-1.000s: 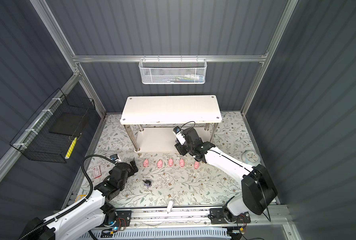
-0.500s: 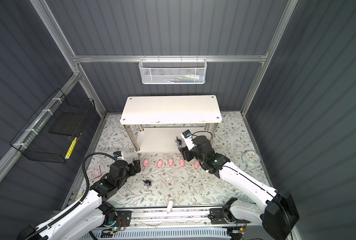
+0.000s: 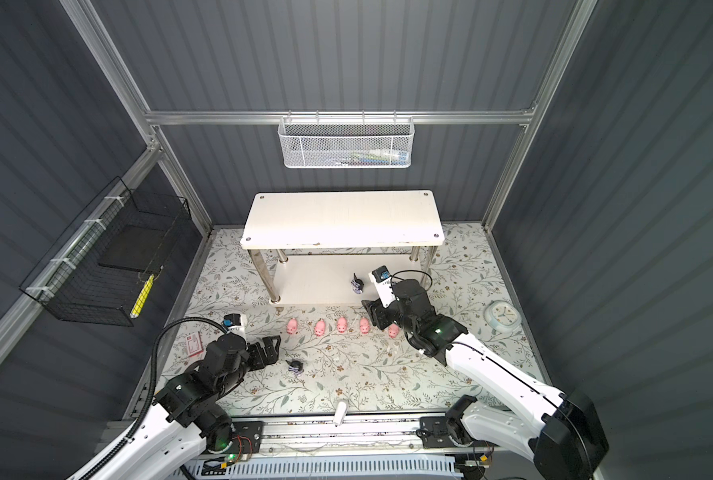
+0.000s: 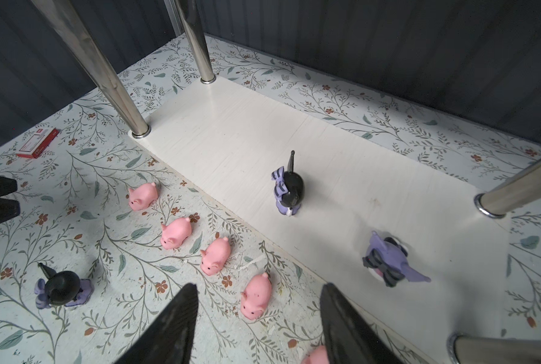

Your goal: Place and organize the plastic toys onto the shelf

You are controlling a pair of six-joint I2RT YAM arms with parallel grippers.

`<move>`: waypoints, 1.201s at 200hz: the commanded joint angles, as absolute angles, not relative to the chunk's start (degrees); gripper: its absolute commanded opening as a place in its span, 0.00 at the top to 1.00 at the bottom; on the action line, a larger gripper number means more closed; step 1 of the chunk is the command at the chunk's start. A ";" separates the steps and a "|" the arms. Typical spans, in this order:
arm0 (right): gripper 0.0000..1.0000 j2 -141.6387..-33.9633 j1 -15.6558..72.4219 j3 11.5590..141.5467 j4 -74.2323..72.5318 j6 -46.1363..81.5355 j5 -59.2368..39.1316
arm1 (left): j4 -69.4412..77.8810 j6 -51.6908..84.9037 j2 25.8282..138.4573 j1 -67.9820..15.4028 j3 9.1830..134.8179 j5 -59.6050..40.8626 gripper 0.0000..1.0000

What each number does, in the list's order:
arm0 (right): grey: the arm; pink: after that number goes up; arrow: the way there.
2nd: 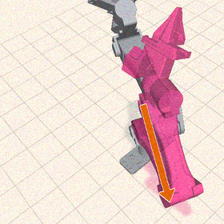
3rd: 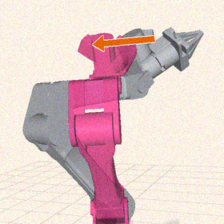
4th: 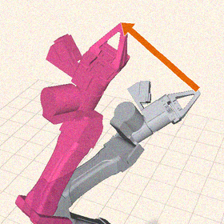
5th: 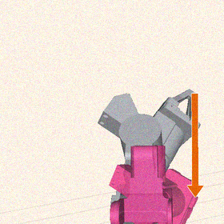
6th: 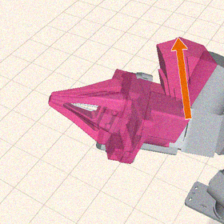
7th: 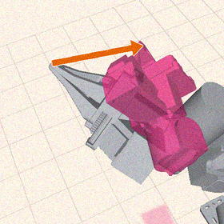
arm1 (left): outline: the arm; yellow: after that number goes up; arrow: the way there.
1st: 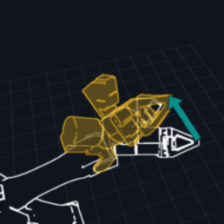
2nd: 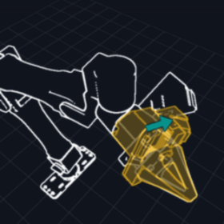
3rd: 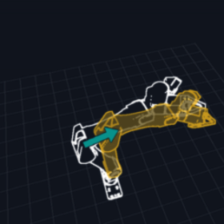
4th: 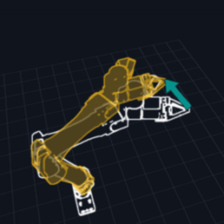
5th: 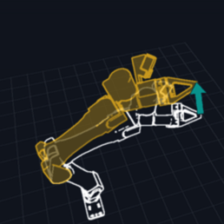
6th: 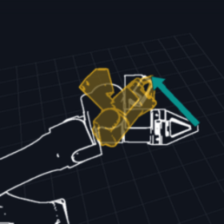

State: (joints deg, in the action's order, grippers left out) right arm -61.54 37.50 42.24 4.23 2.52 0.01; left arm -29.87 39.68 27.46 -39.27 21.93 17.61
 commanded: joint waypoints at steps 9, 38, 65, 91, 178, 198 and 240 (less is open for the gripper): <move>0.36 -61.04 37.62 40.57 2.50 3.38 1.02 | -31.94 42.10 28.68 -42.93 22.64 19.82 0.00; 0.36 -60.67 37.54 40.38 2.55 3.28 1.67 | -27.73 43.07 36.04 -53.36 22.88 28.60 0.00; 0.36 -60.26 37.18 39.84 2.84 2.99 2.11 | -27.86 45.52 42.24 -64.57 25.28 39.34 0.00; 0.35 -60.40 36.78 39.07 1.86 3.16 1.58 | -26.96 48.73 44.66 -67.44 24.58 40.20 0.00; 0.35 -61.77 35.03 37.04 -1.02 3.67 -0.74 | -24.59 49.37 48.48 -69.26 23.85 35.92 0.00; 0.35 -61.70 34.72 36.53 -1.58 3.86 -1.06 | -24.94 49.66 48.51 -69.26 23.42 34.94 0.00; 0.35 -61.55 34.26 36.21 -1.80 3.86 -1.56 | -24.87 50.17 51.18 -69.26 22.91 33.51 0.00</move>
State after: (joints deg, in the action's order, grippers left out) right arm -61.41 34.61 36.95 -0.43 3.05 -0.73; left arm -24.32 48.73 49.93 -68.95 23.35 34.63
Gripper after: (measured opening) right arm 0.649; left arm 0.997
